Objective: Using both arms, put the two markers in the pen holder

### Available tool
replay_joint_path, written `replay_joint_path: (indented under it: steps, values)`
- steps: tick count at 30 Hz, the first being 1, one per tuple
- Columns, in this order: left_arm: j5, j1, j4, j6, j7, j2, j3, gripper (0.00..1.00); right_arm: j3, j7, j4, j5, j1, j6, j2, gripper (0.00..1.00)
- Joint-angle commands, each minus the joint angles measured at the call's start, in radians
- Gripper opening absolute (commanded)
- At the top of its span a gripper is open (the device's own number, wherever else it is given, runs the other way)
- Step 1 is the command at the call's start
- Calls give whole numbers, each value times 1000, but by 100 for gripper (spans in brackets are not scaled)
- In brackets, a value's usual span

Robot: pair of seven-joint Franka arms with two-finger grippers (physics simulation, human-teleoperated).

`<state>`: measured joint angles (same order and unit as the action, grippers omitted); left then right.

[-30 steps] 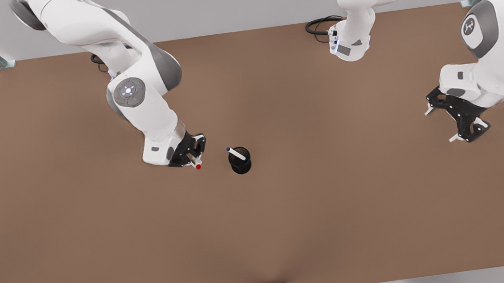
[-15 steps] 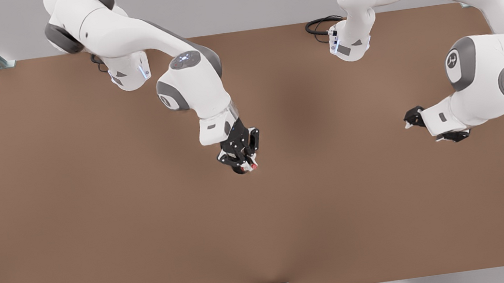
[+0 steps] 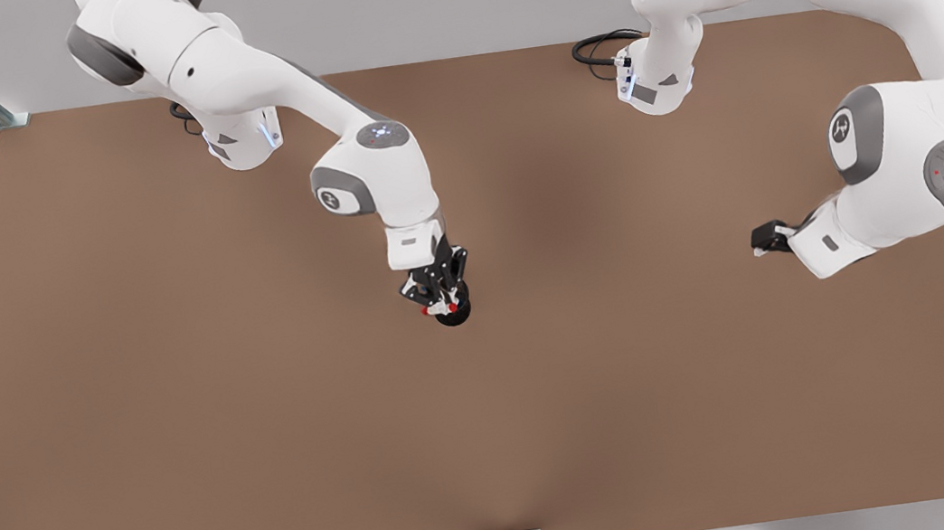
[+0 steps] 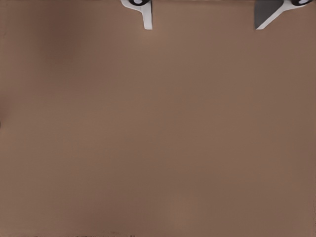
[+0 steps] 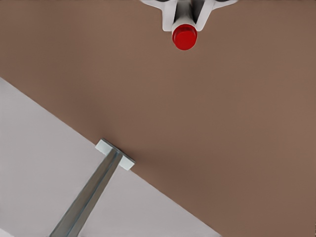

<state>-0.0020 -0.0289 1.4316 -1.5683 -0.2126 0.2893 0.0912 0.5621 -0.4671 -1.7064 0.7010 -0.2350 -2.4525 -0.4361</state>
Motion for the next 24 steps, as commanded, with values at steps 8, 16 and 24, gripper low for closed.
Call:
replay_joint_path:
  steps: [8,16,24]
  values:
    - [-1,-19,-2,-29,202,10,-4,100,9,-479,-76,215,-9,-106,-21,25]
    - [-1,-14,0,-35,205,14,-4,100,48,-627,-121,279,-20,-94,-12,25]
    - [-1,-13,0,-49,206,19,-4,100,55,-688,-168,371,-18,-100,-16,25]
